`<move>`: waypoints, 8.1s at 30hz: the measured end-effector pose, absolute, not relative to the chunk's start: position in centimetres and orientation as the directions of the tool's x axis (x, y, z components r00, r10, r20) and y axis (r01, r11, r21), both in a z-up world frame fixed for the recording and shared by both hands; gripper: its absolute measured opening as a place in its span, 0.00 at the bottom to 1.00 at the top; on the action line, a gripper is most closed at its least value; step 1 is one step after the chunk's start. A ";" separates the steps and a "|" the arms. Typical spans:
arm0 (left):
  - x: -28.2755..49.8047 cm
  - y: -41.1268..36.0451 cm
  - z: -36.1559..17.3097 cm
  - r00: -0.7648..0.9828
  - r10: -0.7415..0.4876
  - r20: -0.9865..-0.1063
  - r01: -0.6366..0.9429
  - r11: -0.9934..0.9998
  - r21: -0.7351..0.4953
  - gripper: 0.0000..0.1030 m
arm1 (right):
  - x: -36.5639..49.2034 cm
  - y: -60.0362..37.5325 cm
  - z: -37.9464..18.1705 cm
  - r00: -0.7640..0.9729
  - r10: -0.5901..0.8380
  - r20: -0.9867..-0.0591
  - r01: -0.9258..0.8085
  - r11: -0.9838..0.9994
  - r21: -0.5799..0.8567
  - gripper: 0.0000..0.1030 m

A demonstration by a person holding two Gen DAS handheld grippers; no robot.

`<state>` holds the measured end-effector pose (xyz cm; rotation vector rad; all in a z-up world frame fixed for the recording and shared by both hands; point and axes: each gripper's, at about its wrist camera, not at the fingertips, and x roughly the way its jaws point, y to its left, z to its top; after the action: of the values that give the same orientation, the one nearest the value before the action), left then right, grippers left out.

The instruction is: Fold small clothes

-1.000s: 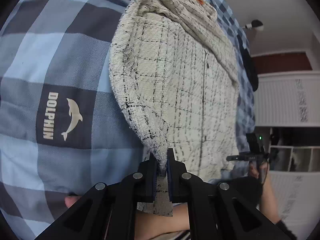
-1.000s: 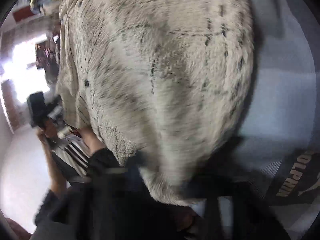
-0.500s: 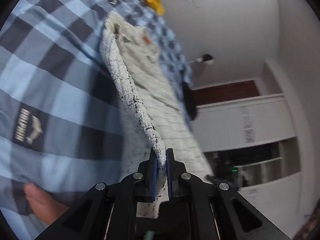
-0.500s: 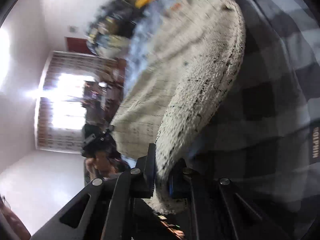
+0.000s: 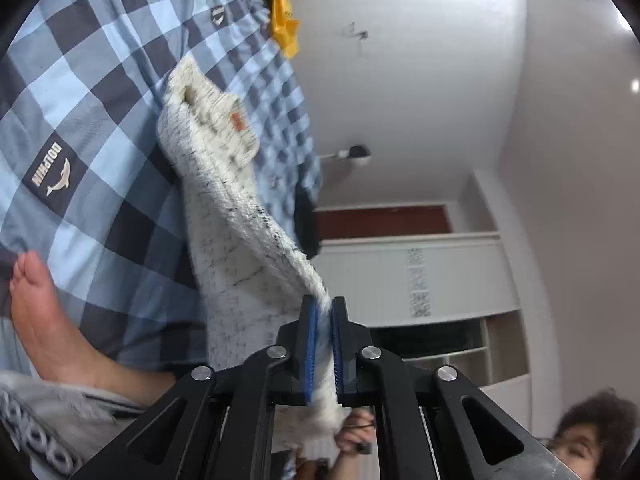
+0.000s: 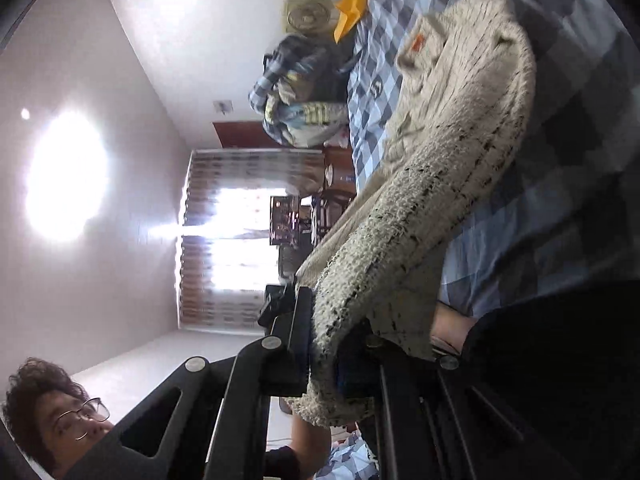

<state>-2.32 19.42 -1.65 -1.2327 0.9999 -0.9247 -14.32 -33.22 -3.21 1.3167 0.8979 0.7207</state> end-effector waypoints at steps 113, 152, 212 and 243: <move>36.0 15.0 -8.2 0.446 -0.569 -0.691 -0.284 0.642 -0.712 1.00 | 14.2 -53.8 -11.8 0.520 0.558 -0.647 0.629 0.262 0.732 0.76; 36.9 -3.6 -10.4 0.361 -0.287 -0.887 0.066 0.957 -0.283 0.99 | 13.7 -47.9 -8.1 0.493 0.200 -0.847 0.510 0.723 0.467 0.80; 14.8 9.7 -12.9 0.338 -0.133 -0.932 0.150 0.985 -0.086 0.99 | -1.0 -44.0 -14.3 0.225 0.170 -0.959 0.615 0.739 0.276 0.09; 13.3 13.7 -12.4 0.261 -0.246 -0.934 -0.080 0.958 -0.275 0.07 | -0.9 -38.4 -6.6 0.427 -0.052 -0.903 0.564 0.796 0.221 0.54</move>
<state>13.30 13.70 -12.37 -0.2909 1.3078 -0.1146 -0.94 -38.36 -6.62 0.5476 1.0702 -0.4095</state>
